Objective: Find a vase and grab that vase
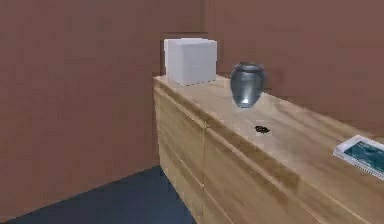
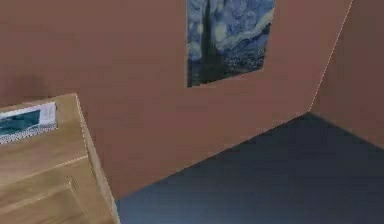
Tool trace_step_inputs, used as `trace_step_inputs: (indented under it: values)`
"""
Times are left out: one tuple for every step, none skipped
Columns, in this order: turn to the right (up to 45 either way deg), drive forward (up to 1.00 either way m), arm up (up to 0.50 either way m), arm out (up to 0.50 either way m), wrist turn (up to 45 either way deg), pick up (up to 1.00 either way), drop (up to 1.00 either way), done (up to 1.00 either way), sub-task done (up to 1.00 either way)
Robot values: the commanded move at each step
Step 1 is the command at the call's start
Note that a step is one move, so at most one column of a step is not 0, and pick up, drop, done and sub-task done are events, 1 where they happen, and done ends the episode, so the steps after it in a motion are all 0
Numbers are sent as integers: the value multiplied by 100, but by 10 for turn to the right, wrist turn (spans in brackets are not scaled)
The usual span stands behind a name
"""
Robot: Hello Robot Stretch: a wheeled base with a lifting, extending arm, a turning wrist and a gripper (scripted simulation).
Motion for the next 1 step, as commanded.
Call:
trace_step_inputs:
  values:
    - [0, 45, 0, 0, 0, 0, 0, 0, 0]
